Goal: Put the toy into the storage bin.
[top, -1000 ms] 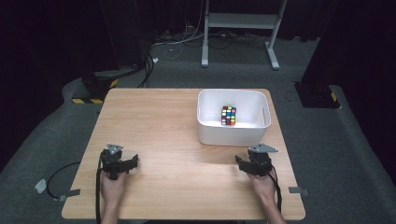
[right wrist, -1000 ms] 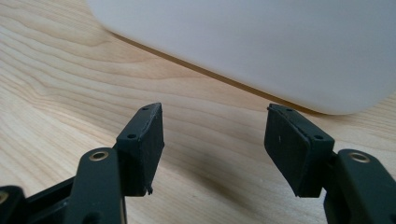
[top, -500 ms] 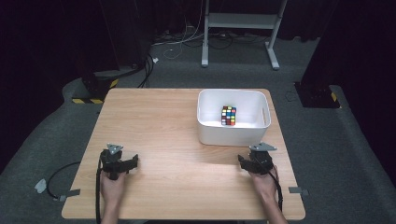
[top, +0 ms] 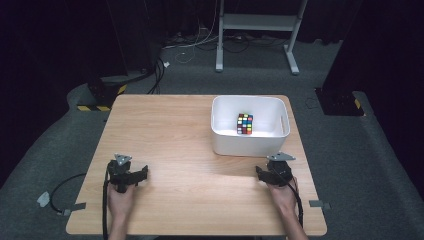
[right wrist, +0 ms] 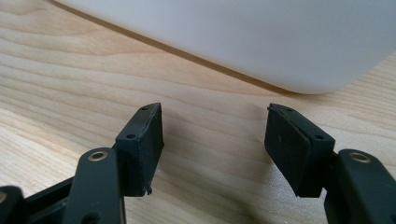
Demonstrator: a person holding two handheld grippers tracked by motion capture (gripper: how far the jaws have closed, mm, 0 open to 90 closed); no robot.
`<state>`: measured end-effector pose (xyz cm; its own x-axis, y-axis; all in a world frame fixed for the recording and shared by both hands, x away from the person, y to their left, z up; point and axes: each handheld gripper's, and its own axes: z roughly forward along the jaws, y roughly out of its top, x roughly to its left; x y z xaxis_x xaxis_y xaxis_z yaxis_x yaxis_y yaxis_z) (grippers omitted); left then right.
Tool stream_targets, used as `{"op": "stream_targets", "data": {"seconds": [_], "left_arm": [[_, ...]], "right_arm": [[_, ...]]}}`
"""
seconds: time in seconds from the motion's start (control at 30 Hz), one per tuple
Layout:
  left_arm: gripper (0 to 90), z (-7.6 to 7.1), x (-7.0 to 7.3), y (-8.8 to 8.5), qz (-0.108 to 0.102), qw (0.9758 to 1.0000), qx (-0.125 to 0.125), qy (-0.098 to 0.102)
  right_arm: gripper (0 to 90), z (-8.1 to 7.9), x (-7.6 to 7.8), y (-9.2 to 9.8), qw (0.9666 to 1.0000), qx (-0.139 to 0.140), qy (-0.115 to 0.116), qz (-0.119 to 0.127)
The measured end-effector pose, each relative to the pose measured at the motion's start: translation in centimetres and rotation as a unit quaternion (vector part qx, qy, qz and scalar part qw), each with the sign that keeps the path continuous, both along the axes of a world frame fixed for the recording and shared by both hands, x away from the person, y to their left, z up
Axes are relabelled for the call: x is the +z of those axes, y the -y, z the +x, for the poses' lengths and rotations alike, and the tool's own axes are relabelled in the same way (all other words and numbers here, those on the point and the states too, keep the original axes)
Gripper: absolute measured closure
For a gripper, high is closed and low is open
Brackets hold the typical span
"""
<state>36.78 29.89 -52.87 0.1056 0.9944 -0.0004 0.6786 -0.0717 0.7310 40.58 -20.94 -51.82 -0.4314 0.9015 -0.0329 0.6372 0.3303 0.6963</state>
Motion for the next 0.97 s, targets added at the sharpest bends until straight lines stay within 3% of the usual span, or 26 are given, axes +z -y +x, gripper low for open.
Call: {"op": "stream_targets", "data": {"seconds": [0.2,0.27,0.97], "left_arm": [[14.9,-0.03,0.03,-0.01,0.002,1.0,-0.001,-0.002],[14.9,-0.03,0.02,0.01,0.001,1.0,0.0,-0.001],[14.9,-0.07,0.03,-0.02,0.002,1.0,-0.002,-0.002]], "right_arm": [[35.4,0.11,-0.19,0.17,0.9999,-0.003,0.002,0.011],[34.4,-0.07,-0.51,0.21,0.9997,-0.004,0.017,0.017],[30.9,-0.14,-0.54,0.1,0.9995,-0.02,0.018,0.014]]}}
